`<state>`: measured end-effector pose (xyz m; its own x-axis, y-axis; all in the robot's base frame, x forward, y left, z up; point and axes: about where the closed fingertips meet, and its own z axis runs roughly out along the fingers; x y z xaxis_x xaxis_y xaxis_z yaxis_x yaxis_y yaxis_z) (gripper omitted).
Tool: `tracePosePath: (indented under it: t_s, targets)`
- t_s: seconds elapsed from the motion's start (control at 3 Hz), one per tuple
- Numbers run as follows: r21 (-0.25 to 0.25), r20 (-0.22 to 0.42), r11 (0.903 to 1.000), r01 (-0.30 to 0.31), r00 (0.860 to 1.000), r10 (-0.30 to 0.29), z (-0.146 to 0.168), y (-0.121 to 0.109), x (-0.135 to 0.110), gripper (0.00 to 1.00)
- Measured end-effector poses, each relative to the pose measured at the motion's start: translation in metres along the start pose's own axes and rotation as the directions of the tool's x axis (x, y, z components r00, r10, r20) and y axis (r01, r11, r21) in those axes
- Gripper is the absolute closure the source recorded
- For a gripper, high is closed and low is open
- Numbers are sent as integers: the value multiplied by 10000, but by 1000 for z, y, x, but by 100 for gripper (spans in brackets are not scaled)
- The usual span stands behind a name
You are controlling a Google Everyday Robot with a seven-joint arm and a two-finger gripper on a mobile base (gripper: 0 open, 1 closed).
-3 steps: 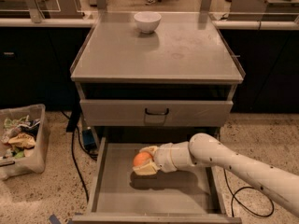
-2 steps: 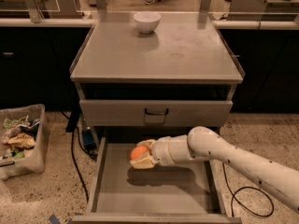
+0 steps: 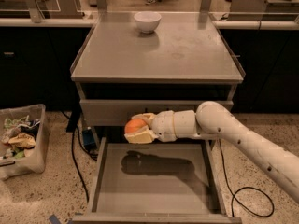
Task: Pick orange from middle drawer and place on counter
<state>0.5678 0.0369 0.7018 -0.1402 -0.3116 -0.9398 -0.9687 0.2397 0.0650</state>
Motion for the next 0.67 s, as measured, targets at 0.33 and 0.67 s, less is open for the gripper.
tracePosePath:
  t_s: [0.33,0.67]
  targets:
    - [-3,1,10000,4,10000,-4,0,0,0,100]
    - [-246,94,9991,349,9994,-347,-4,3,-35,100]
